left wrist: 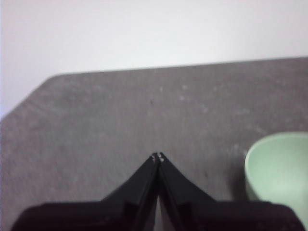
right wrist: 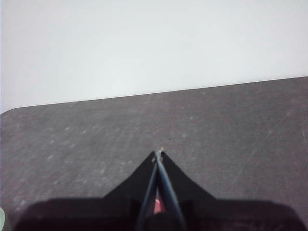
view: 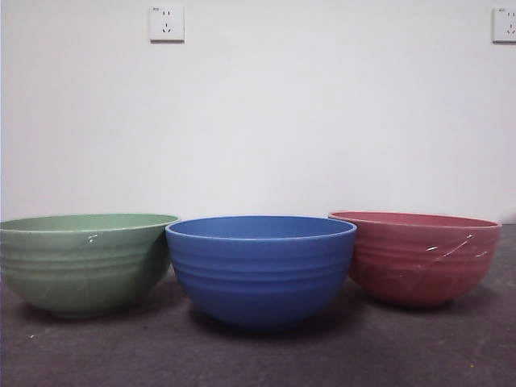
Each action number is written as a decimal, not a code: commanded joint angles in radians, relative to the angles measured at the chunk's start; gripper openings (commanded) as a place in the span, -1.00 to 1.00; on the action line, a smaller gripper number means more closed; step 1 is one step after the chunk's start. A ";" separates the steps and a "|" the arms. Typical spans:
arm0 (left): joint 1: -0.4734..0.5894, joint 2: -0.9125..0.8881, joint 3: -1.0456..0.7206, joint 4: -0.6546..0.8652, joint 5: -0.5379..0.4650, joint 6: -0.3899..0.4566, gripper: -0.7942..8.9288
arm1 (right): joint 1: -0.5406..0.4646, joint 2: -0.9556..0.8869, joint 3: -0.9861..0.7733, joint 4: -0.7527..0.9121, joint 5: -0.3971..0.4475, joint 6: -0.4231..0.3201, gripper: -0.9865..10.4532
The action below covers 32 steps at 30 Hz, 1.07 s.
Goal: Pick up the green bowl on the top,put the green bowl on the left,pick up the red bowl in the middle,put the red bowl on the right
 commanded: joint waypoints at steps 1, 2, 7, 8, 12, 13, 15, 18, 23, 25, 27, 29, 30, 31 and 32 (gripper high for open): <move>0.000 -0.012 -0.045 0.024 0.003 -0.004 -0.84 | 0.002 0.000 -0.005 0.005 0.004 0.009 -0.82; 0.000 -0.012 -0.052 0.017 0.003 -0.009 -0.84 | 0.002 0.000 -0.005 0.005 0.003 0.009 -0.82; 0.000 -0.012 -0.057 -0.019 0.005 -0.043 -0.84 | 0.002 0.000 -0.005 0.001 0.003 0.009 -0.82; 0.000 -0.012 -0.057 -0.019 0.003 -0.042 -0.84 | 0.002 0.000 -0.005 0.001 0.003 0.009 -0.82; 0.000 -0.011 -0.057 -0.019 -0.003 -0.042 -0.84 | 0.002 0.000 -0.005 0.001 0.003 0.009 -0.82; 0.000 -0.011 -0.057 -0.019 -0.003 -0.042 -0.84 | 0.002 0.000 -0.005 0.001 0.003 0.009 -0.82; 0.000 -0.011 -0.057 -0.019 -0.002 -0.042 -0.84 | 0.002 0.000 -0.005 0.001 0.003 0.009 -0.82; 0.000 -0.011 -0.057 -0.019 -0.002 -0.042 -0.84 | 0.002 0.000 -0.005 0.001 0.003 0.009 -0.82; 0.000 -0.011 -0.057 -0.019 -0.002 -0.042 -0.84 | 0.002 0.000 -0.005 0.001 0.003 0.009 -0.82; 0.000 -0.011 -0.057 -0.019 -0.002 -0.042 -0.84 | 0.002 0.000 -0.005 0.001 0.003 0.009 -0.82; 0.000 -0.011 -0.057 -0.019 -0.002 -0.042 -0.84 | 0.002 0.000 -0.005 0.001 0.003 0.009 -0.82; 0.000 -0.011 -0.057 -0.019 -0.002 -0.042 -0.84 | 0.002 0.000 -0.005 0.001 0.003 0.009 -0.82; 0.000 -0.011 -0.057 -0.019 -0.002 -0.042 -0.84 | 0.002 0.000 -0.005 0.001 0.003 0.009 -0.82; 0.000 -0.011 -0.057 -0.019 -0.002 -0.042 -0.84 | 0.002 0.000 -0.005 0.001 0.003 0.009 -0.82; 0.000 -0.011 -0.057 -0.019 -0.002 -0.042 -0.84 | 0.002 0.000 -0.005 0.001 0.003 0.009 -0.82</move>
